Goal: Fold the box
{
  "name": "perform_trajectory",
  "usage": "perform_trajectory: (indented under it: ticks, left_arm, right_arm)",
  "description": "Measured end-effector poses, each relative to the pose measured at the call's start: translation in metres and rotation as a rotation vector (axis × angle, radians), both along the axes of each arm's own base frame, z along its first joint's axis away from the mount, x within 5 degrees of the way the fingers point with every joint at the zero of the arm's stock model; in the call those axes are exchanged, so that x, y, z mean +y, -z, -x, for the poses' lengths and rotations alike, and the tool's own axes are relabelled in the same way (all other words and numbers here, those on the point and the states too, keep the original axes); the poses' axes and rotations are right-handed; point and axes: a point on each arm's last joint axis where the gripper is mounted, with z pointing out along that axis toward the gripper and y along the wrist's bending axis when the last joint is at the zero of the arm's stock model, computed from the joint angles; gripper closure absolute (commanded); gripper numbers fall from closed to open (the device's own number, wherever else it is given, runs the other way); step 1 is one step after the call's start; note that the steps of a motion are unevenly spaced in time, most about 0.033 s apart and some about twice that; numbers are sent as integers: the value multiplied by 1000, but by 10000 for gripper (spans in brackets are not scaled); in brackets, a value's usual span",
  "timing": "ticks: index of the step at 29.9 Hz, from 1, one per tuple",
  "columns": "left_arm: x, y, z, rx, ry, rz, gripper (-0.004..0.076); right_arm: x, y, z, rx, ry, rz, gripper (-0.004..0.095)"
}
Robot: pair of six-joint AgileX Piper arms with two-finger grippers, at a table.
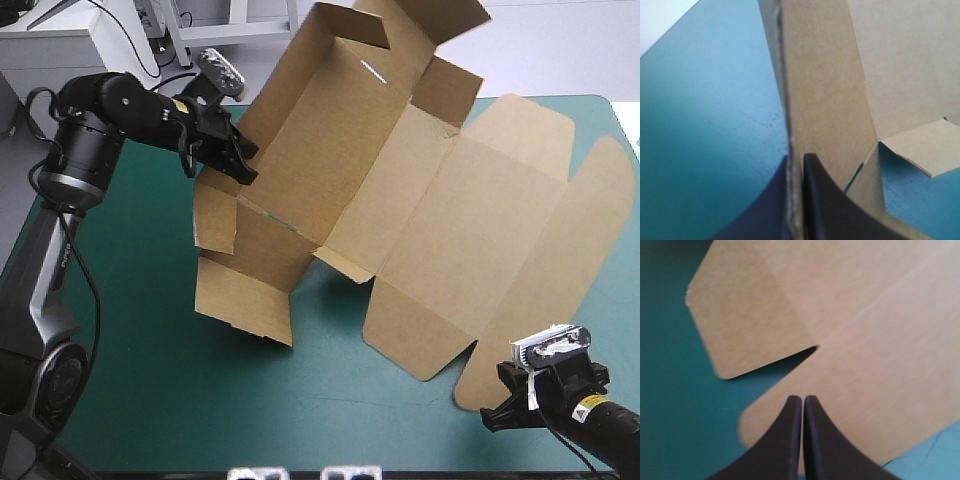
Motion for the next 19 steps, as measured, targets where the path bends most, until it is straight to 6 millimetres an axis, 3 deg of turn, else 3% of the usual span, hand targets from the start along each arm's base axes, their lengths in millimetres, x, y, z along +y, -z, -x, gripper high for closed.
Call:
perform_trajectory:
  ticks: [7, 12, 16, 19]
  left_arm:
    - [-56, 7, 16, -181, 70, -248, 733]
    - [-95, 25, 29, -324, 131, -390, 733]
    - [-115, 50, 40, -380, 199, -504, 733]
    - [-119, 62, 46, -439, 216, -539, 733]
  right_arm:
    - [0, 0, 0, -2, 1, 3, 909]
    - [-1, 0, 0, -7, 3, 17, 909]
    - [-2, 0, -1, -8, 4, 21, 909]
    - [-2, 0, -1, -10, 5, 22, 909]
